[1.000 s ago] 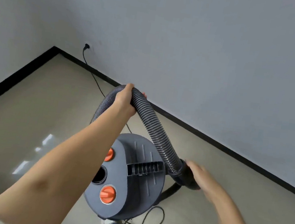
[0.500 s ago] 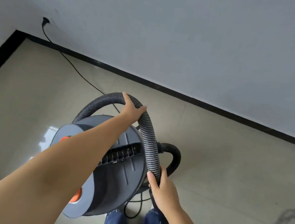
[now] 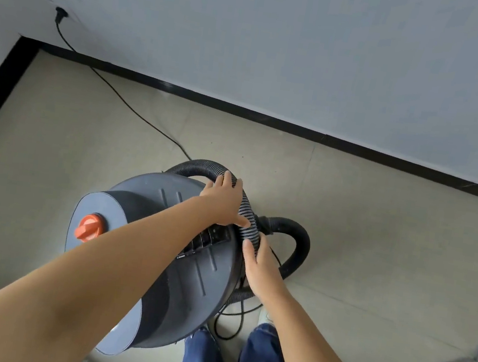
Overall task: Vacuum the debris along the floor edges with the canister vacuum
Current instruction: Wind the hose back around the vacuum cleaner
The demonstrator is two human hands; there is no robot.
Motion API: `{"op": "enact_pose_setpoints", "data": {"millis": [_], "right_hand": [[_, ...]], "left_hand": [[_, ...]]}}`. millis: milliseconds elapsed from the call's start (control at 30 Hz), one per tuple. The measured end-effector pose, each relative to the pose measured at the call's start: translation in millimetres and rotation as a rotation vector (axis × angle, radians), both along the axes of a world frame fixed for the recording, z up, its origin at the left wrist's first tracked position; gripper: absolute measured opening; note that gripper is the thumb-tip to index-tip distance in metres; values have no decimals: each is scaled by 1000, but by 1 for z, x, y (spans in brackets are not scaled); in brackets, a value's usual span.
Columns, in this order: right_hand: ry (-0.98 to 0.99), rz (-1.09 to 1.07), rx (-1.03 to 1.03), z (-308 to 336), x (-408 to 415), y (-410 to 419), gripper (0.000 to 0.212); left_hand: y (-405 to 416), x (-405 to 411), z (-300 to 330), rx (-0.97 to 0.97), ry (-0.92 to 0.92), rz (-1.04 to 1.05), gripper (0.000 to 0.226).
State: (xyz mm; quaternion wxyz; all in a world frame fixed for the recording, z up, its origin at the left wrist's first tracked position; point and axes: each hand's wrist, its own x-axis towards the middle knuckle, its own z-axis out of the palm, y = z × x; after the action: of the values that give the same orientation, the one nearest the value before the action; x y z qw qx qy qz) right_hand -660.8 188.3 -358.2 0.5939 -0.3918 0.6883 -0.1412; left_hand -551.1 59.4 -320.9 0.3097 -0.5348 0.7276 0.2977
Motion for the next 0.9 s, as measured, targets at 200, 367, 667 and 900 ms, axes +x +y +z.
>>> {"op": "enact_pose_setpoints", "data": {"millis": [200, 367, 667, 900], "right_hand": [[157, 45, 98, -7, 10, -16, 39], [141, -53, 144, -34, 13, -19, 30], [152, 172, 191, -26, 1, -28, 44], [294, 335, 64, 49, -15, -39, 46]], "left_hand": [[-2, -5, -5, 5, -14, 11, 105], [-3, -11, -26, -40, -61, -5, 106], [6, -10, -28, -105, -82, -10, 101], [44, 16, 27, -250, 171, 128, 58]]}}
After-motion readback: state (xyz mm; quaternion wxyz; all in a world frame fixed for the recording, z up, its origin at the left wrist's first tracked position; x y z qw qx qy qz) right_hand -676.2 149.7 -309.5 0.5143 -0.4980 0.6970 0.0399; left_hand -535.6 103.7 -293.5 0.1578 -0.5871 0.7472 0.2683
